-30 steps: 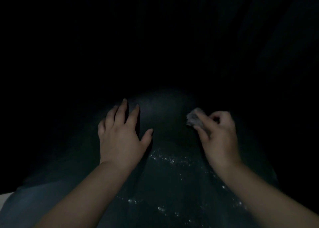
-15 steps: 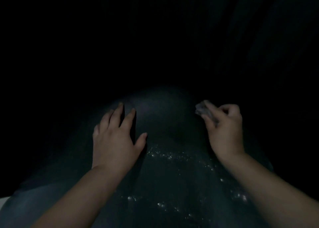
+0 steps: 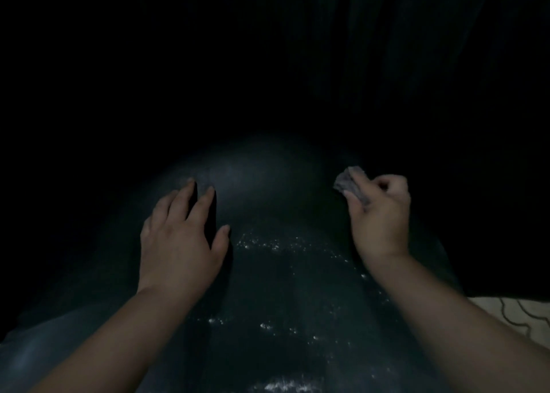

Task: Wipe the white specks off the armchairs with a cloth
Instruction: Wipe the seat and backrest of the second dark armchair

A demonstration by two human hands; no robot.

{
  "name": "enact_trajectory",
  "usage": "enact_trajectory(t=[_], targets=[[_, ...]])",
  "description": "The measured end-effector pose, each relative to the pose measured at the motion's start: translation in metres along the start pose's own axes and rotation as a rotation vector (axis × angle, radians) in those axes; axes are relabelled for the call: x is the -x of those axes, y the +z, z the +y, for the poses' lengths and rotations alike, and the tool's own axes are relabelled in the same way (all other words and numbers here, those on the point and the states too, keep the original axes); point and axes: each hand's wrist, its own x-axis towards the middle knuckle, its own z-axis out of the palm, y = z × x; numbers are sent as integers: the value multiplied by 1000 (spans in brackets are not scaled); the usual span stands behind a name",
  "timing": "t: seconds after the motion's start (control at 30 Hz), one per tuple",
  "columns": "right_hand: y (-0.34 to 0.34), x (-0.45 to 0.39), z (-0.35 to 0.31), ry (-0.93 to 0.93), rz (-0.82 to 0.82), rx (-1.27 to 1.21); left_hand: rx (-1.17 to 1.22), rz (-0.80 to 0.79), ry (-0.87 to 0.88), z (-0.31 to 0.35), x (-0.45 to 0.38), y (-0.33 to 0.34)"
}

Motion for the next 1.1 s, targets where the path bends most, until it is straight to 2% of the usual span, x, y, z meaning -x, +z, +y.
enact_trajectory(t=[0.13,0.17,0.27,0.37,0.43,0.57,0.7,0.77,0.8,0.9,0.97,1.1], targets=[[-1,49,-2,-150,-77,26,-1,10,-4,2,2,0],[-9,55,7,-138,-74,35,-8,9,-1,3,2,0],[-30,34,31,66,21,36,-12,16,-10,5,1,0],[-23,-6,31,215,21,79,-31,19,-23,8,0,1],[-8,-9,10,148,2,51,-28,12,-33,10,1,2],[1,39,-4,-122,-112,-25,-12,8,-39,11,2,3],[-4,10,5,0,-7,-5,-10,12,-29,9,1,2],[9,-10,-12,57,-19,-33,-3,18,-19,8,1,1],[16,-11,-23,34,-60,-38,-2,16,-12,8,0,1],[26,23,-41,-202,-223,17,7,-1,3,5,2,-1],[18,44,-33,-247,-237,19,21,-4,12,0,4,-3],[17,22,-26,-58,-125,-58,8,-3,-8,-19,14,-10]])
